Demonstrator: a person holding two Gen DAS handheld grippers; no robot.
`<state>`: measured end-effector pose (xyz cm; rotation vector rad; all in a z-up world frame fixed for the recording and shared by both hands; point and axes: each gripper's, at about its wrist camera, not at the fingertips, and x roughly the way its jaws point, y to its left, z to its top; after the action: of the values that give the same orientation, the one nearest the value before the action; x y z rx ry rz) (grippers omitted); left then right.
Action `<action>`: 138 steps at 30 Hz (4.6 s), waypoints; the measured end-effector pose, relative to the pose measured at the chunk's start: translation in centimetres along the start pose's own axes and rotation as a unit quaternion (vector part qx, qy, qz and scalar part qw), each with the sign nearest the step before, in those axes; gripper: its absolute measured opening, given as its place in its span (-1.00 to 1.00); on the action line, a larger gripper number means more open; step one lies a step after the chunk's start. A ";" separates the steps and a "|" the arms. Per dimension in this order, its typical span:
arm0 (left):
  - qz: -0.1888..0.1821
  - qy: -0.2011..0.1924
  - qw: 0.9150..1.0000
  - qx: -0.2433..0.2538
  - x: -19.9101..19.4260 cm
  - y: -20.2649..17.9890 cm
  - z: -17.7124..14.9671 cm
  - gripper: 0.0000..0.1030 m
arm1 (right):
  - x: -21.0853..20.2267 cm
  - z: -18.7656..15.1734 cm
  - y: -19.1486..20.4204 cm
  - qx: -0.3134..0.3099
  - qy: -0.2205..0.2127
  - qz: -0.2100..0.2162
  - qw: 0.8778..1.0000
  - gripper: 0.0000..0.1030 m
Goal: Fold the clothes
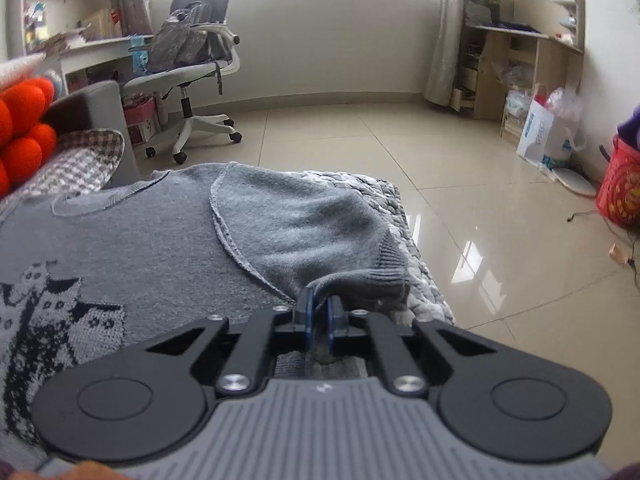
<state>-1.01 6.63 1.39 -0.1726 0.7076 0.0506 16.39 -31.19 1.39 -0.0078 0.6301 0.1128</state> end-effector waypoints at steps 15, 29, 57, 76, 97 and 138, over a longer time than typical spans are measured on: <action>0.021 -0.012 1.000 0.000 -2.8 -2.0 1.6 0.13 | -8.0 -3.8 -1.4 -0.034 -0.047 0.022 0.998 -0.12; 0.051 -0.041 0.998 -0.025 -7.4 -4.0 6.6 0.20 | -15.6 -4.7 -0.6 -0.016 -0.030 0.107 0.994 -0.04; 0.146 -0.057 0.988 0.014 -8.6 -3.4 1.4 0.39 | -16.0 -10.2 10.2 -0.009 -0.008 0.145 0.989 0.23; 0.173 -0.036 0.984 0.015 -3.9 -2.6 1.7 0.39 | -14.8 -11.5 12.6 -0.098 0.034 0.100 0.990 0.35; 0.120 -0.030 0.992 0.042 -3.2 -4.5 1.4 0.39 | -16.3 -12.7 7.0 -0.057 0.026 0.066 0.996 0.42; 0.081 0.037 0.992 0.084 -0.6 -6.9 0.5 0.46 | -6.2 -4.8 10.7 -0.151 0.038 0.173 0.972 0.68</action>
<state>-0.38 -0.10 3.15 0.0451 0.7946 0.1393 7.44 -21.36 1.44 -0.1984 0.6822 0.5484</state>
